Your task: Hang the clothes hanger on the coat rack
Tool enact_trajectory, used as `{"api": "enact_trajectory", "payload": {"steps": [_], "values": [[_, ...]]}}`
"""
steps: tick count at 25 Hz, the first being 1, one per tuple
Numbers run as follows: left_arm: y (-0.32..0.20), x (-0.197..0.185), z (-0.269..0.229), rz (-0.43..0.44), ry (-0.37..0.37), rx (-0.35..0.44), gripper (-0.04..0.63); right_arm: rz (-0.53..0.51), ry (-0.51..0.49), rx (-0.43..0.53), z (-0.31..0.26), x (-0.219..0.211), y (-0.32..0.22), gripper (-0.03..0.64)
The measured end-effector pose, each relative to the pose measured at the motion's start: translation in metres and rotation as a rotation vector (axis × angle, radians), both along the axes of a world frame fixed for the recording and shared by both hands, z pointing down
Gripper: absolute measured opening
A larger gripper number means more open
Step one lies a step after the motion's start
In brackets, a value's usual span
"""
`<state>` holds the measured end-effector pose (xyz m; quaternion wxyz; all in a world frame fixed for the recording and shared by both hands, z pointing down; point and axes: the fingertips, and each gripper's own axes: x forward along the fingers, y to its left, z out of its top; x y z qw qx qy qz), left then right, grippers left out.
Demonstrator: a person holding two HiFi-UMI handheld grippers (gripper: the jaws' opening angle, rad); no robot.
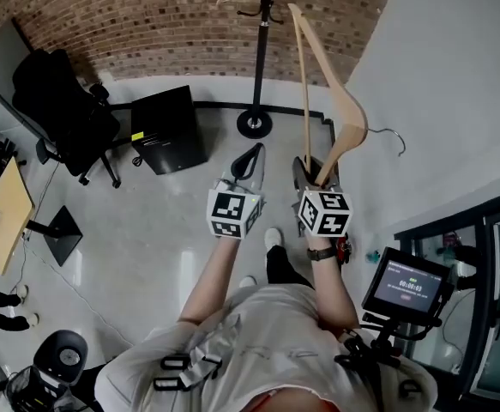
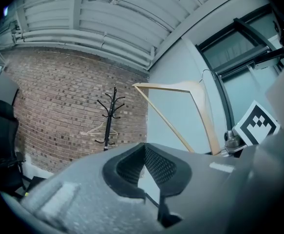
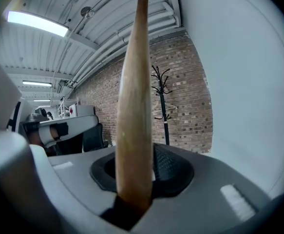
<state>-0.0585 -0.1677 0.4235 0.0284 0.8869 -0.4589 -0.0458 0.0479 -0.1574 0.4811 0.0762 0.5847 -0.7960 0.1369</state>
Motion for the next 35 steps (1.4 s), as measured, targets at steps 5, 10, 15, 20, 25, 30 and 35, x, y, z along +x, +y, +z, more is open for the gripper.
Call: {"api": "enact_trajectory", "payload": {"steps": [5,10,15,20,25,30,35], "values": [[-0.067,0.019,0.022,-0.028,-0.016,-0.007,0.000,-0.051,-0.062,-0.033,0.029,0.013,-0.067,0.100],[-0.121,0.038,0.019,-0.060,-0.024,0.033,0.000,-0.101,-0.089,0.004,0.028,0.033,-0.128,0.100],[-0.169,0.048,-0.011,-0.084,-0.021,0.048,0.000,-0.123,-0.078,0.015,-0.002,0.046,-0.177,0.098],[-0.210,0.070,-0.017,-0.093,-0.032,0.040,0.000,-0.142,-0.071,-0.003,-0.001,0.065,-0.218,0.100],[-0.234,0.081,0.007,-0.106,-0.072,-0.004,0.000,-0.184,-0.054,-0.033,0.020,0.075,-0.246,0.098],[-0.256,0.065,0.016,-0.139,-0.076,-0.013,0.000,-0.222,-0.060,-0.057,0.041,0.057,-0.269,0.098],[-0.292,0.051,0.018,-0.114,-0.070,0.008,0.000,-0.237,-0.023,-0.066,0.049,0.034,-0.307,0.098]]}}
